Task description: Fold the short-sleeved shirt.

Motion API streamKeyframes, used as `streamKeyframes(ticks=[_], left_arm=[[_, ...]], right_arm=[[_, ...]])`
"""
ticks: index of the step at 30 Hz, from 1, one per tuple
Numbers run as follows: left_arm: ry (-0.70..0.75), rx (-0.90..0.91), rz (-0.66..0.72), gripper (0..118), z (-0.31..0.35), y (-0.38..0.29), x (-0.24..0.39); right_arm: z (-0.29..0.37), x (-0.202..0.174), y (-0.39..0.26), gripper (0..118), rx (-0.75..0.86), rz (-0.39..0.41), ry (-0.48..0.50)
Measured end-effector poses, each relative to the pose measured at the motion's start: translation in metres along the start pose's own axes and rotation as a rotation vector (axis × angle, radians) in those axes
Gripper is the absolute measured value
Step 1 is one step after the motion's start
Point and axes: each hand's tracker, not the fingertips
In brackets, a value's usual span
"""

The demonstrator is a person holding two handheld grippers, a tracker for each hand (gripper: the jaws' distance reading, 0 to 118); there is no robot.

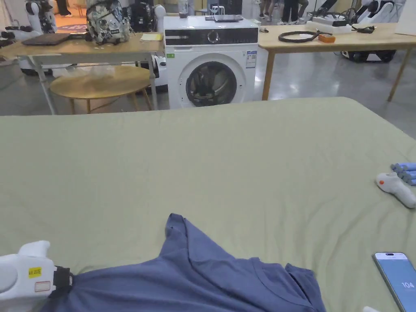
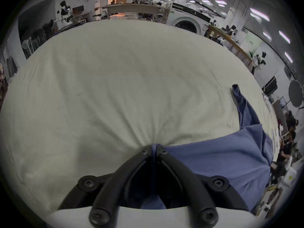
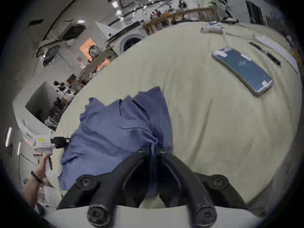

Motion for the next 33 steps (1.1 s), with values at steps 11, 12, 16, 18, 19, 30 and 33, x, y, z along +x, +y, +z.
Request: streamKeyframes(ticks=[11, 12, 16, 18, 19, 30, 33], left_arm=[[-0.225, 0.585, -0.091, 0, 0.213, 0.012, -0.016], [-0.183, 0.604, -0.124, 0, 0.232, 0.017, -0.014], [-0.205, 0.737, -0.088, 0, 0.289, 0.043, -0.018], [-0.195, 0.828, -0.105, 0, 0.317, 0.054, -0.007], [-0.162, 0.845, -0.108, 0, 0.328, 0.060, -0.006], [-0.045, 1.012, -0.142, 0, 0.389, 0.151, 0.021], [-0.039, 1.009, -0.139, 0, 0.392, 0.181, 0.028]], right_arm=[[0.080, -0.070, 0.078, 5, 0.254, 0.227, 0.140], [0.083, -0.082, 0.091, 5, 0.293, 0.274, 0.137], [0.103, -0.130, 0.147, 5, 0.429, 0.392, 0.180], [0.115, -0.147, 0.175, 5, 0.491, 0.410, 0.209], [0.120, -0.155, 0.188, 5, 0.524, 0.414, 0.193], [0.149, -0.247, 0.315, 5, 0.670, 0.492, 0.217], [0.147, -0.275, 0.348, 5, 0.683, 0.520, 0.181]])
